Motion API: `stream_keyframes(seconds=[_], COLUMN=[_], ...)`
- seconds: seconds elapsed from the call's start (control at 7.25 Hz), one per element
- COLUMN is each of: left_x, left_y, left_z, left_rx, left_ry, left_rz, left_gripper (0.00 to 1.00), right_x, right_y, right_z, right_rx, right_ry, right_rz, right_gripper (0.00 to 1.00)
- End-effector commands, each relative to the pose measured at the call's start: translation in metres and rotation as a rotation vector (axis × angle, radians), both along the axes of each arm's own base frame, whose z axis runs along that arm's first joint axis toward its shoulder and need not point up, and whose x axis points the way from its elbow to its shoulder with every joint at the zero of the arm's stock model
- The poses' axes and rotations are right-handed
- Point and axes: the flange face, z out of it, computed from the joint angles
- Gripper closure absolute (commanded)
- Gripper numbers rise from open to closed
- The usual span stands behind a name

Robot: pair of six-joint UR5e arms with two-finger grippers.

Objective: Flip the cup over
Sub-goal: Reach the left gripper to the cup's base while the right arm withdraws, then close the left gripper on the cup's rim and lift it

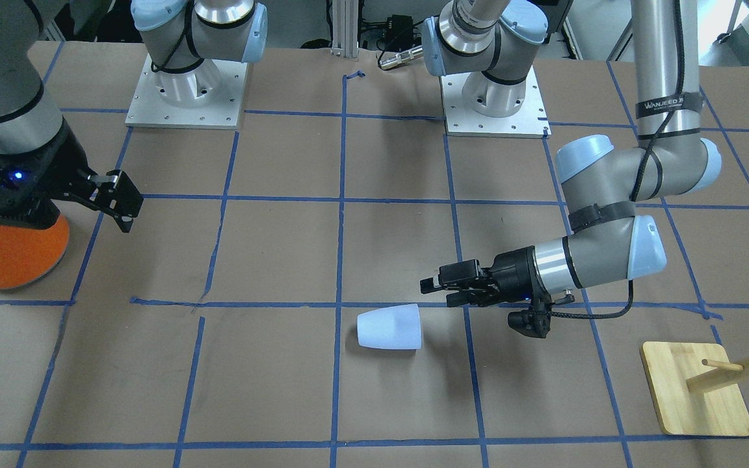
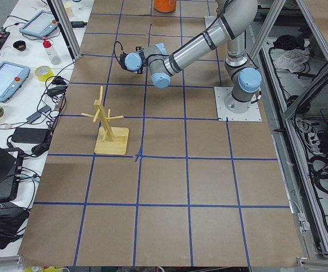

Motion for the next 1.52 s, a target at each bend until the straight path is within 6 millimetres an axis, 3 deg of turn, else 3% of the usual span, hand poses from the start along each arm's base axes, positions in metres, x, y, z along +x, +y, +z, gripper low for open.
stream_keyframes(seconds=[0.0,0.28,0.41,0.69,0.83,0.97,1.1,1.24,1.38], left_x=[-0.008,-0.019,-0.021,-0.036,-0.040,-0.040,-0.039,-0.039,-0.039], left_y=[-0.006,-0.012,-0.014,-0.017,-0.020,-0.021,-0.022,-0.023,-0.023], left_z=[-0.025,-0.044,-0.052,-0.058,-0.056,-0.056,-0.056,-0.056,-0.056], left_rx=[0.032,0.012,0.007,0.011,0.015,0.035,0.034,0.034,0.034], left_ry=[0.102,0.104,0.135,0.178,0.176,0.171,0.159,0.156,0.156], left_rz=[0.027,0.010,0.020,0.013,0.011,0.022,0.019,0.019,0.019], left_gripper=[0.00,0.06,0.06,0.08,0.09,0.18,0.41,0.56,0.80], right_x=[0.011,0.065,0.080,0.083,0.081,0.074,0.071,0.071,0.071], right_y=[0.011,0.020,0.026,0.038,0.042,0.048,0.048,0.043,0.040], right_z=[0.032,0.027,0.014,-0.016,-0.014,-0.004,-0.002,-0.004,-0.001], right_rx=[-0.021,-0.008,0.019,0.095,0.095,0.120,0.116,0.100,0.074], right_ry=[-0.043,-0.140,-0.108,-0.099,-0.087,-0.032,-0.019,-0.023,-0.019], right_rz=[0.008,0.024,0.038,0.023,0.026,0.026,0.023,0.029,0.020], right_gripper=[0.00,0.00,0.00,0.00,0.00,0.00,0.00,0.00,0.00])
